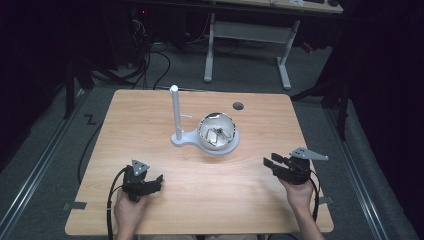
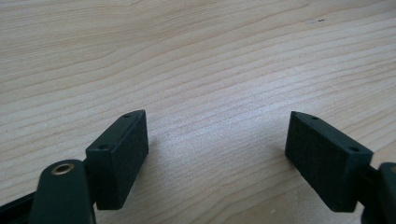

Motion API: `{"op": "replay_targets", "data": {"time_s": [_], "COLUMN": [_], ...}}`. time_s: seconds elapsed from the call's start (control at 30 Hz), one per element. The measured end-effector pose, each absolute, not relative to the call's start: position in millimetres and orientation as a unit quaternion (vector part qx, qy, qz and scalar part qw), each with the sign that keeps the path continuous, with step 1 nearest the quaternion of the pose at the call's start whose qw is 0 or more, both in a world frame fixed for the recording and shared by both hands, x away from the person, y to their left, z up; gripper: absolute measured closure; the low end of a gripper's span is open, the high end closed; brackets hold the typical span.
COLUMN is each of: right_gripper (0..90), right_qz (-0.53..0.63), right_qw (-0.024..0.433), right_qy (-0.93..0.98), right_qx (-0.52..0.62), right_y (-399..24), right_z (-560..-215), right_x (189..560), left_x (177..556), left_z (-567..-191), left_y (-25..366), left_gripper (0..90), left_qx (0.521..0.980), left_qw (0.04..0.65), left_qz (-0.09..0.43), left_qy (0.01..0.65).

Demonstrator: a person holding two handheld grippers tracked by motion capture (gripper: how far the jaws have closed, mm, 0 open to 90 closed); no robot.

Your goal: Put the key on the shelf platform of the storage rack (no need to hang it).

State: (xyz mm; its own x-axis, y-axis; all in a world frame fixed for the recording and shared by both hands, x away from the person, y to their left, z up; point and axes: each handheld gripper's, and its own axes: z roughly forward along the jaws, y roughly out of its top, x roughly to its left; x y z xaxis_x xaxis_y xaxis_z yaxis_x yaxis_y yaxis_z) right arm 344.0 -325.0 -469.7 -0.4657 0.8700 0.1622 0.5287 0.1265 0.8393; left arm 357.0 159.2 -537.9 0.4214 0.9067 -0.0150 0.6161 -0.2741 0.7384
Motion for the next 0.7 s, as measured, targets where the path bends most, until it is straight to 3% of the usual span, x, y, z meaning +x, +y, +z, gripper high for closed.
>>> {"op": "replay_targets", "data": {"time_s": [0.7], "right_gripper": [54.7], "right_qz": [0.443], "right_qw": [0.17], "right_qy": [0.734], "right_qx": [0.486], "right_y": [-314.2], "right_z": [-496.5], "right_x": [336.6], "left_x": [357.0], "left_z": [-537.9], "left_y": [159.1], "left_gripper": [21.6], "left_qx": [0.77], "left_qw": [0.344], "left_qz": [0.211], "left_qy": [0.495]}}
